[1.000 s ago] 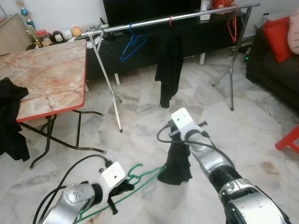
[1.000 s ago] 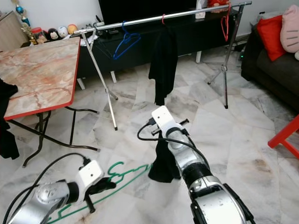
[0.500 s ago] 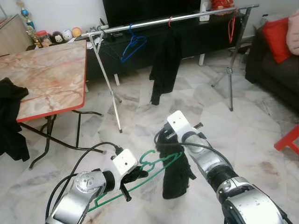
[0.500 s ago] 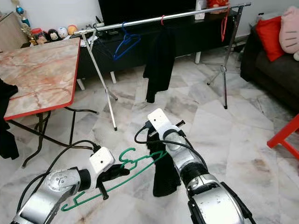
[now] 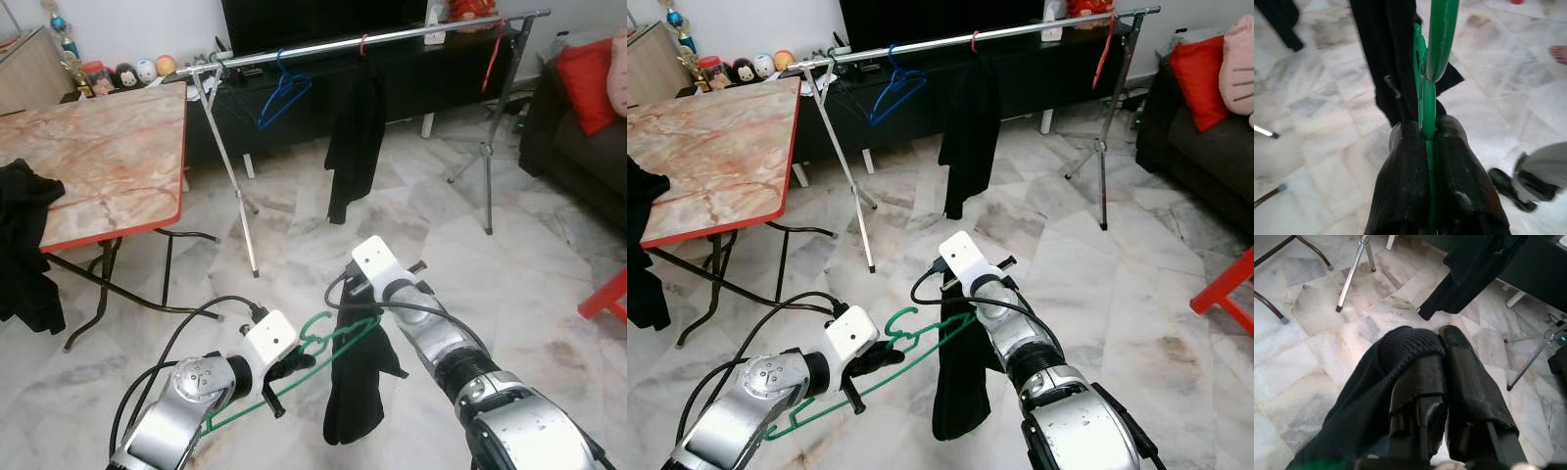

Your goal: Hang hanger

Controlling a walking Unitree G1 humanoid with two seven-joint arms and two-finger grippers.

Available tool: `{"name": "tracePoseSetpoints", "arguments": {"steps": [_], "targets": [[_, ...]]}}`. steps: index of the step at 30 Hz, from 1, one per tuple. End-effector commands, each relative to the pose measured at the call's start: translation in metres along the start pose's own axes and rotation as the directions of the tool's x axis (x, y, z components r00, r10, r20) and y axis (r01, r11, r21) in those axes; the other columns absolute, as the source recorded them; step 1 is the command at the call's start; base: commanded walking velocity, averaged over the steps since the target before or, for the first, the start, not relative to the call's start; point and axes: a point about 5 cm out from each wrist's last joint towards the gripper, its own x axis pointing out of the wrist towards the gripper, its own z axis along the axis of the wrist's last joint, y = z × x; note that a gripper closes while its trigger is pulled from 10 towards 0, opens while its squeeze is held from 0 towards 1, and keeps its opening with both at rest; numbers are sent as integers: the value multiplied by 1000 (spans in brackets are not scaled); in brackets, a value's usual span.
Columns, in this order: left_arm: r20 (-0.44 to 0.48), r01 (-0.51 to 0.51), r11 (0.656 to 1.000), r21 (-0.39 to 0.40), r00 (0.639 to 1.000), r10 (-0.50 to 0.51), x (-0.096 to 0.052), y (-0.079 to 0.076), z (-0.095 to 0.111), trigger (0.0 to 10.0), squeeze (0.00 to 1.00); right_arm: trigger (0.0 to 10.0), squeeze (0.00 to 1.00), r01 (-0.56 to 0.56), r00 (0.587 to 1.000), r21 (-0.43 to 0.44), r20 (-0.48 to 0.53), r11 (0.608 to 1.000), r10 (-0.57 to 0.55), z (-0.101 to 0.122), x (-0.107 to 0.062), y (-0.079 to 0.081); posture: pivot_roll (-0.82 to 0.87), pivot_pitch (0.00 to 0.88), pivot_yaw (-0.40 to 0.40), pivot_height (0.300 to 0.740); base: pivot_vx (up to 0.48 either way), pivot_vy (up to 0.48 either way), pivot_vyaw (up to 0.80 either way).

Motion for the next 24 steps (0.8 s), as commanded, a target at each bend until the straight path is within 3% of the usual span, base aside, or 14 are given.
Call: {"name": "tracePoseSetpoints", "arguments": {"steps": [1, 9, 14, 18, 24], "targets": [[-3, -42, 999, 3, 999, 42, -1, 7, -1, 10000, 0, 10000, 0, -2, 999, -7, 48, 1000, 2, 14, 3, -2, -84, 0, 97, 740, 0, 0, 0], [-19, -155, 988, 22, 988, 155, -1, 16, -4, 10000, 0, 10000, 0, -18, 998, 2, 68, 1000, 18, 18, 3, -5, -86, 0, 101, 740, 0, 0, 0], [21, -225, 974, 13, 974, 225, 1, 24, 5, 10000, 0, 10000, 0, -80, 992, -17, 96, 997, 81, 22, 2, 0, -86, 0, 96, 740, 0, 0, 0], [41, -207, 978, -18, 977, 208, 3, 23, 10, 10000, 0, 10000, 0, -109, 991, -31, 78, 994, 111, 12, -2, 3, -91, 0, 96, 740, 0, 0, 0], [75, -124, 991, -59, 989, 128, 5, 11, 16, 10000, 0, 10000, 0, -71, 997, -21, -3, 997, 71, -10, -5, -2, -95, 0, 96, 740, 0, 0, 0]]}}
